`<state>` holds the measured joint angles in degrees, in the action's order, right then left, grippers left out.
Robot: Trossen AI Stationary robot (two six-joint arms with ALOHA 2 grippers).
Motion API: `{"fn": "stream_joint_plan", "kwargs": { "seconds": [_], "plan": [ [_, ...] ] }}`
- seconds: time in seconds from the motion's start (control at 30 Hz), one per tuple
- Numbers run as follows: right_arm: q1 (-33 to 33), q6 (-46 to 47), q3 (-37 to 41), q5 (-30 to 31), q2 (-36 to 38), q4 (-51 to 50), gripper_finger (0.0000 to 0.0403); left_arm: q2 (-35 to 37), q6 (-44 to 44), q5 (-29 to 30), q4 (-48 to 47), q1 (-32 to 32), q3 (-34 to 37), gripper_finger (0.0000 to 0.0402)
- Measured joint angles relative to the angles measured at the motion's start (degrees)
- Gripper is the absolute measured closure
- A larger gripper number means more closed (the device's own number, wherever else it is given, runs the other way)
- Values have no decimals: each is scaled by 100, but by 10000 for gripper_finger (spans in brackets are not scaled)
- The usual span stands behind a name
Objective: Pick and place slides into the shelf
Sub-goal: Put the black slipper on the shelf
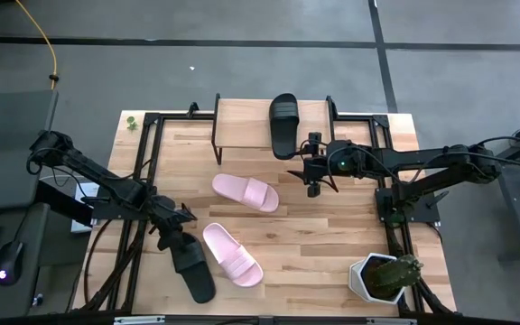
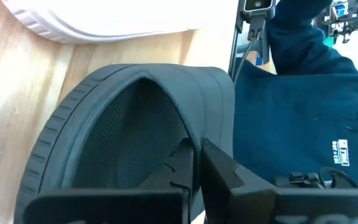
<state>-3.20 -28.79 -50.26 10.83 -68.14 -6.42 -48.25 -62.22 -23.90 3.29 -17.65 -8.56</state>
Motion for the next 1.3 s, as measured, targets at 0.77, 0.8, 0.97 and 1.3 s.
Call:
{"fn": "stream_joint_plan", "kwargs": {
  "seconds": [0.77, 0.8, 0.97, 1.3],
  "plan": [
    [-1, -16, 0, -4, 1, 24, 182, 13, -270, -451, 679, 0, -81, 398],
    [-2, -16, 0, -10, 2, 24, 182, 13, -251, -465, 676, 0, -130, 398],
    [-2, -19, 0, -35, 2, 41, 182, 13, -44, -522, 676, 0, -540, 397],
    [112, -325, 0, -292, 2, 307, 182, 15, 1242, -188, -1242, 2, -1976, 397]
  ]
}}
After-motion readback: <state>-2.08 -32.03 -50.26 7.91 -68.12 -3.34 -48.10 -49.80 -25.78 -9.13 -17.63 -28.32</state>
